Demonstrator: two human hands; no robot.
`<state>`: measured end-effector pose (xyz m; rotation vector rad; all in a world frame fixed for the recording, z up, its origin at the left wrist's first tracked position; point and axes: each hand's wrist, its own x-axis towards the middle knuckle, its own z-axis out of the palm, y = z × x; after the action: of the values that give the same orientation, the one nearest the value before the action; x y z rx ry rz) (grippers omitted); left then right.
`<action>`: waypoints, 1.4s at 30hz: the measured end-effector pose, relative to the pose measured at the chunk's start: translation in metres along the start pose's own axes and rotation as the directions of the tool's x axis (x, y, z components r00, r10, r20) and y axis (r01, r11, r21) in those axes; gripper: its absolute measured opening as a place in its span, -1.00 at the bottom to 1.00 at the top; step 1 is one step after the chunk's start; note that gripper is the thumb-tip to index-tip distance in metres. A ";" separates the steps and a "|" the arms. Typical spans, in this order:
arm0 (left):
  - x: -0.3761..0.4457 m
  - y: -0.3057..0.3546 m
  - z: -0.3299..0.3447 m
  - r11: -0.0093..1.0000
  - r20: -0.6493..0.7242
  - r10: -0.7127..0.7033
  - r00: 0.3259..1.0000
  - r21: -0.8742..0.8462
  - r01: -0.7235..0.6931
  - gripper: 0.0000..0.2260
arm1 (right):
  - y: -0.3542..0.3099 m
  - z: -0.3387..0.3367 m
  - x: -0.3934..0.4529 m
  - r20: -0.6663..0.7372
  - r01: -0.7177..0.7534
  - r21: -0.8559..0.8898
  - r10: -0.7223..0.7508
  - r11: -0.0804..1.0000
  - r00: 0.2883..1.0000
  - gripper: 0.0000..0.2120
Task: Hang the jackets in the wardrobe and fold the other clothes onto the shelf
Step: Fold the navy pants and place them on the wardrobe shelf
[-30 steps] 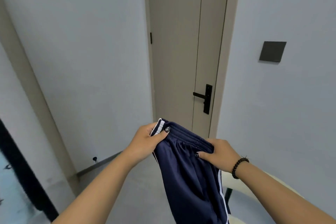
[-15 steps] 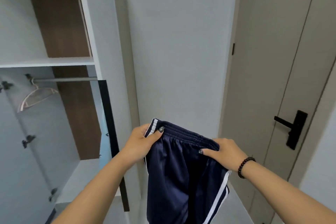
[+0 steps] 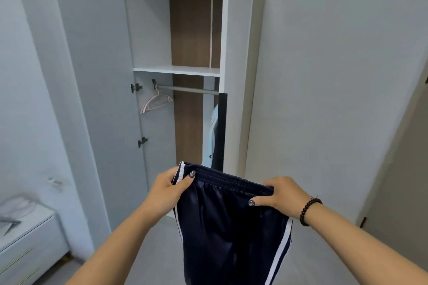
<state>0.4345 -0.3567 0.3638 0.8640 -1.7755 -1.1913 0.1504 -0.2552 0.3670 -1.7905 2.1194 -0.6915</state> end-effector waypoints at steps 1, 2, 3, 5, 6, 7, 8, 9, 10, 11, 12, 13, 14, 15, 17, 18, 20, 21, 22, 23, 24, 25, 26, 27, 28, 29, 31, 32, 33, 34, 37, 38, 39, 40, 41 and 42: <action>0.001 -0.003 -0.011 1.000 -0.043 -0.011 0.999 0.010 0.012 -0.86 | -0.011 0.002 0.007 0.015 0.028 -0.017 -0.027 0.999 1.000 -0.53; 0.001 -0.007 -0.021 1.000 -0.073 -0.012 0.997 0.012 0.013 -0.86 | -0.021 0.004 0.013 0.027 0.054 -0.037 -0.053 0.998 0.998 -0.51; 0.003 -0.011 -0.031 1.000 -0.081 -0.006 0.997 0.003 0.006 -0.86 | -0.030 0.008 0.020 0.031 0.082 -0.068 -0.080 0.994 0.996 -0.49; 0.006 -0.019 -0.051 1.000 -0.074 0.014 0.997 -0.009 -0.015 -0.86 | -0.045 0.019 0.032 0.025 0.143 -0.148 -0.141 0.979 0.990 -0.49; 0.009 -0.024 -0.061 1.000 -0.079 0.023 0.997 0.000 -0.023 -0.85 | -0.052 0.025 0.038 0.024 0.168 -0.171 -0.166 0.971 0.986 -0.53; 0.011 -0.029 -0.072 1.000 -0.077 0.028 0.997 0.004 -0.027 -0.83 | -0.059 0.031 0.043 0.026 0.189 -0.174 -0.187 0.966 0.982 -0.60; 0.014 -0.036 -0.084 0.998 -0.057 0.040 0.998 0.050 -0.037 -0.77 | -0.066 0.038 0.049 0.035 0.210 -0.171 -0.207 0.963 0.978 -0.68; 0.017 -0.043 -0.097 0.986 -0.009 0.076 0.997 0.149 -0.074 -0.69 | -0.074 0.044 0.055 0.046 0.229 -0.168 -0.224 0.959 0.973 -0.75; 0.021 -0.048 -0.109 0.949 0.073 0.116 0.991 0.287 -0.132 -0.61 | -0.082 0.050 0.061 0.056 0.240 -0.168 -0.234 0.956 0.971 -0.81; 0.025 -0.052 -0.120 0.900 0.172 0.138 0.975 0.390 -0.196 -0.56 | -0.090 0.056 0.069 0.062 0.246 -0.173 -0.239 0.954 0.969 -0.86; 0.028 -0.054 -0.130 0.864 0.258 0.142 0.956 0.440 -0.247 -0.52 | -0.098 0.062 0.077 0.063 0.251 -0.179 -0.244 0.951 0.968 -0.88; 0.032 -0.058 -0.141 0.846 0.318 0.123 0.940 0.462 -0.267 -0.50 | -0.106 0.069 0.085 0.059 0.255 -0.181 -0.249 0.950 0.967 -0.84; 0.035 -0.064 -0.152 0.834 0.348 0.102 0.932 0.481 -0.271 -0.50 | -0.114 0.078 0.093 0.050 0.260 -0.178 -0.255 0.949 0.966 -0.81; 0.039 -0.069 -0.164 0.825 0.357 0.090 0.930 0.496 -0.271 -0.53 | -0.123 0.087 0.101 0.035 0.266 -0.176 -0.264 0.948 0.964 -0.81; 0.045 -0.080 -0.191 0.839 0.322 0.085 0.943 0.487 -0.242 -0.59 | -0.140 0.106 0.115 0.000 0.282 -0.169 -0.286 0.944 0.958 -0.74; 0.046 -0.085 -0.206 0.860 0.291 0.085 0.953 0.461 -0.218 -0.63 | -0.149 0.116 0.123 -0.009 0.294 -0.164 -0.299 0.942 0.954 -0.71; 0.044 -0.092 -0.236 0.893 0.230 0.079 0.970 0.415 -0.171 -0.72 | -0.168 0.133 0.137 0.021 0.339 -0.145 -0.340 0.930 0.940 -0.68; 0.042 -0.096 -0.252 0.903 0.205 0.064 0.977 0.406 -0.144 -0.75 | -0.179 0.142 0.144 0.049 0.369 -0.130 -0.366 0.920 0.929 -0.67; 0.039 -0.100 -0.267 0.907 0.179 0.042 0.983 0.406 -0.113 -0.76 | -0.190 0.150 0.151 0.081 0.397 -0.118 -0.390 0.910 0.917 -0.66; 0.036 -0.104 -0.283 0.908 0.148 0.018 0.989 0.411 -0.078 -0.77 | -0.201 0.158 0.158 0.112 0.419 -0.112 -0.407 0.901 0.906 -0.66; 0.032 -0.108 -0.299 0.906 0.112 -0.013 0.994 0.421 -0.036 -0.80 | -0.212 0.165 0.164 0.139 0.435 -0.109 -0.420 0.894 0.897 -0.65; 0.027 -0.110 -0.314 0.905 0.069 -0.041 0.997 0.425 0.008 -0.84 | -0.223 0.173 0.172 0.163 0.453 -0.107 -0.434 0.885 0.886 -0.63; 0.020 -0.112 -0.329 0.910 0.027 -0.063 0.998 0.411 0.047 -0.88 | -0.235 0.181 0.180 0.185 0.477 -0.109 -0.453 0.872 0.872 -0.61; 0.013 -0.113 -0.343 0.918 -0.011 -0.072 0.997 0.391 0.071 -0.86 | -0.247 0.189 0.188 0.209 0.501 -0.109 -0.473 0.858 0.856 -0.59; 0.006 -0.114 -0.356 0.920 -0.048 -0.076 0.996 0.382 0.088 -0.82 | -0.259 0.198 0.196 0.237 0.523 -0.106 -0.489 0.846 0.839 -0.59; -0.001 -0.115 -0.368 0.915 -0.087 -0.083 0.993 0.387 0.111 -0.78 | -0.272 0.208 0.204 0.270 0.544 -0.103 -0.503 0.832 0.821 -0.59; -0.015 -0.119 -0.390 0.897 -0.175 -0.093 0.980 0.412 0.159 -0.73 | -0.299 0.230 0.219 0.342 0.592 -0.118 -0.527 0.797 0.778 -0.66; -0.022 -0.122 -0.400 0.881 -0.224 -0.081 0.971 0.439 0.175 -0.70 | -0.312 0.241 0.226 0.369 0.615 -0.129 -0.538 0.778 0.758 -0.74; -0.028 -0.124 -0.409 0.857 -0.277 -0.064 0.959 0.477 0.195 -0.67 | -0.325 0.251 0.232 0.389 0.635 -0.134 -0.549 0.760 0.740 -0.80; -0.034 -0.126 -0.417 0.828 -0.332 -0.047 0.942 0.514 0.223 -0.63 | -0.339 0.260 0.238 0.408 0.650 -0.137 -0.555 0.748 0.725 -0.77; -0.048 -0.126 -0.440 0.777 -0.460 -0.021 0.888 0.552 0.304 -0.60 | -0.375 0.282 0.260 0.448 0.690 -0.107 -0.585 0.716 0.676 -0.63; -0.051 -0.124 -0.447 0.767 -0.488 -0.021 0.873 0.552 0.327 -0.60 | -0.384 0.285 0.265 0.456 0.703 -0.094 -0.597 0.705 0.660 -0.63; -0.055 -0.123 -0.453 0.755 -0.516 -0.019 0.856 0.555 0.351 -0.60 | -0.394 0.289 0.270 0.461 0.717 -0.077 -0.613 0.693 0.641 -0.63; -0.059 -0.123 -0.459 0.740 -0.543 -0.012 0.840 0.559 0.373 -0.59 | -0.403 0.293 0.276 0.468 0.729 -0.054 -0.628 0.682 0.622 -0.62; -0.063 -0.123 -0.463 0.728 -0.565 -0.004 0.825 0.563 0.390 -0.59 | -0.411 0.297 0.282 0.478 0.743 -0.031 -0.643 0.669 0.599 -0.60; -0.067 -0.123 -0.467 0.720 -0.584 0.003 0.812 0.565 0.404 -0.59 | -0.419 0.301 0.288 0.489 0.752 -0.012 -0.652 0.659 0.580 -0.60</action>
<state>0.8936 -0.5185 0.3361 1.6866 -1.6191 -0.2906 0.5995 -0.6392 0.3583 -2.6434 1.1485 -0.1323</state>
